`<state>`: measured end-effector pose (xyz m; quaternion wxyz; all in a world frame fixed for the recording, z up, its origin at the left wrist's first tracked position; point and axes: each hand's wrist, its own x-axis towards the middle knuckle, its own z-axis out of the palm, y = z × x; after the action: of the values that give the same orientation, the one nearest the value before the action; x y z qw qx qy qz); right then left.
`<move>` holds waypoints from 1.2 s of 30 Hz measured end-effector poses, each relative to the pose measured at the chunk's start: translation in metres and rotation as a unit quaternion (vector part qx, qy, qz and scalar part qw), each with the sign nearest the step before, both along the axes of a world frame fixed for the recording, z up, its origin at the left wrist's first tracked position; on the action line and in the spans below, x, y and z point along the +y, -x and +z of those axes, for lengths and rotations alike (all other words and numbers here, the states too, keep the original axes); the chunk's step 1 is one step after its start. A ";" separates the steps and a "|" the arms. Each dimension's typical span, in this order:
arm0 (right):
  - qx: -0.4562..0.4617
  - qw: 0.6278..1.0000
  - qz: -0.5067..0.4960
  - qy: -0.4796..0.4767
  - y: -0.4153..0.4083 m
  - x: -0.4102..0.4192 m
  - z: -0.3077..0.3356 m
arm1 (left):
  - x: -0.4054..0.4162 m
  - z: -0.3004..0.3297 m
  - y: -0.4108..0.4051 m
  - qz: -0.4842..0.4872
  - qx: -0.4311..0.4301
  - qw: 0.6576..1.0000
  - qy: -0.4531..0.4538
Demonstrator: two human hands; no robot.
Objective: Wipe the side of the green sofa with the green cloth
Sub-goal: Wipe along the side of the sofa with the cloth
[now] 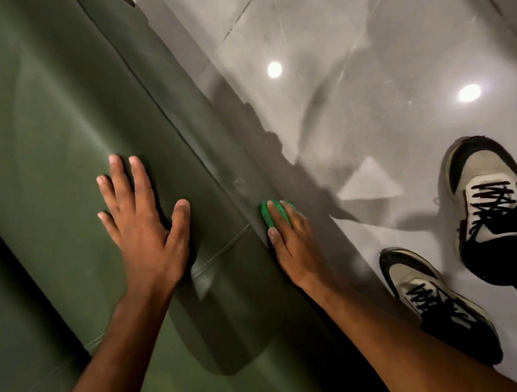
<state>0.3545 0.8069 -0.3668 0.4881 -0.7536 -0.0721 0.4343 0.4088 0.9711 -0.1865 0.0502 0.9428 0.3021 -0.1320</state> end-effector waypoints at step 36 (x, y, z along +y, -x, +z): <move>0.055 0.998 -0.042 0.005 -0.078 0.068 -0.014 | 0.085 -0.005 -0.092 0.070 -0.054 0.996 -0.024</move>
<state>0.4327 0.8745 -0.3811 0.5055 -0.7335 -0.0113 0.4542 0.5010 1.0564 -0.1917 0.0532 0.9258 0.3676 -0.0703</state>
